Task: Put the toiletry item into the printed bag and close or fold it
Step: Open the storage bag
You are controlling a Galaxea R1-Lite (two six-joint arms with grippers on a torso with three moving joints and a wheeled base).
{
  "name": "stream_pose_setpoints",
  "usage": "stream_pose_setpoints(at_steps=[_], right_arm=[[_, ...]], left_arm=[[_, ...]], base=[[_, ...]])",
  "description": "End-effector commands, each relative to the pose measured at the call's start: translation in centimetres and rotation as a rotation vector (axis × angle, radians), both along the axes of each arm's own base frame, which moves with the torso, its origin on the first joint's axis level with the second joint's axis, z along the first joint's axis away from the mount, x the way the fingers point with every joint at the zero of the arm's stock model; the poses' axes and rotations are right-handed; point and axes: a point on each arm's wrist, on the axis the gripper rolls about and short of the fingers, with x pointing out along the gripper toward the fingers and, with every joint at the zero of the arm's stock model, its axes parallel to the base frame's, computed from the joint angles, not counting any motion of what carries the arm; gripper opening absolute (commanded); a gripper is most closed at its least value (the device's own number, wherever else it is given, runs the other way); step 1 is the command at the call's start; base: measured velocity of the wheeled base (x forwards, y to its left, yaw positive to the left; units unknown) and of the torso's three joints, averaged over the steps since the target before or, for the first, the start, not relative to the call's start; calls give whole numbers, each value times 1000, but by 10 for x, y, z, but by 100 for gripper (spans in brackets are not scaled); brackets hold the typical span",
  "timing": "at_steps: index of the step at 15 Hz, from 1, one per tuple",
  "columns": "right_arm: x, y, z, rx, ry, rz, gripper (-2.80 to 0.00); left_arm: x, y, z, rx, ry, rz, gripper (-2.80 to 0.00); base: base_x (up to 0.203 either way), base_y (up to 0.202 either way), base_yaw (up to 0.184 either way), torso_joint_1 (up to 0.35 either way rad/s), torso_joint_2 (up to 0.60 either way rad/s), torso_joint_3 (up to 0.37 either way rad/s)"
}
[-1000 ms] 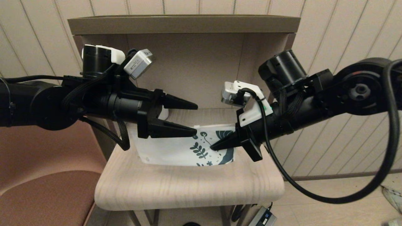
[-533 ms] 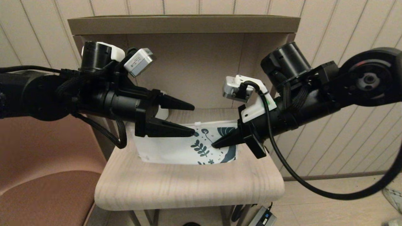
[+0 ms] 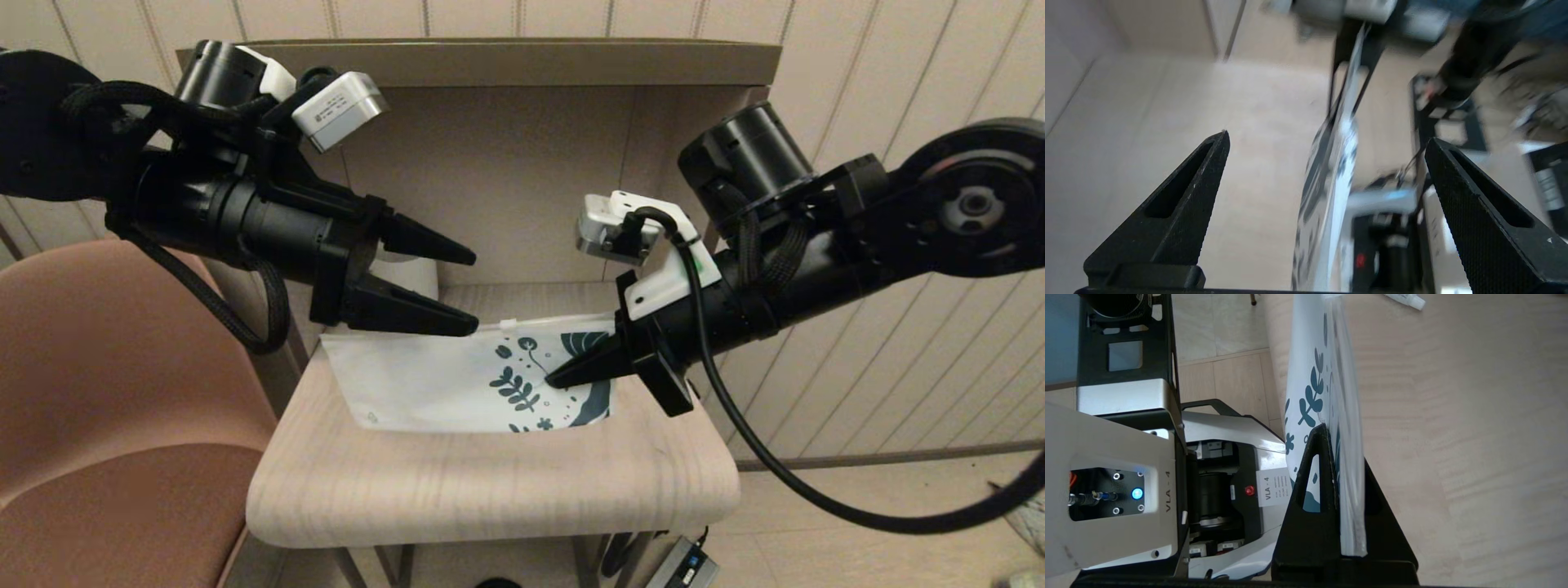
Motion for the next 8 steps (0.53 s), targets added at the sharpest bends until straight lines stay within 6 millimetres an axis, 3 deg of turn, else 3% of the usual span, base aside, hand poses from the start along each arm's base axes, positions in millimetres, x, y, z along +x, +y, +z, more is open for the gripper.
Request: stream_pose_setpoints(at_steps=[1, 8], right_arm=[[-2, -1, 3, 6, -7, 7, -280], [-1, 5, 6, 63, 40, 21, -280]], left_arm=[[-1, -1, 0, 51, 11, 26, 0], [0, -5, 1, -15, 46, -55, 0]], base=[[0, 0, 0, 0, 0, 0], [0, 0, 0, 0, 0, 0]])
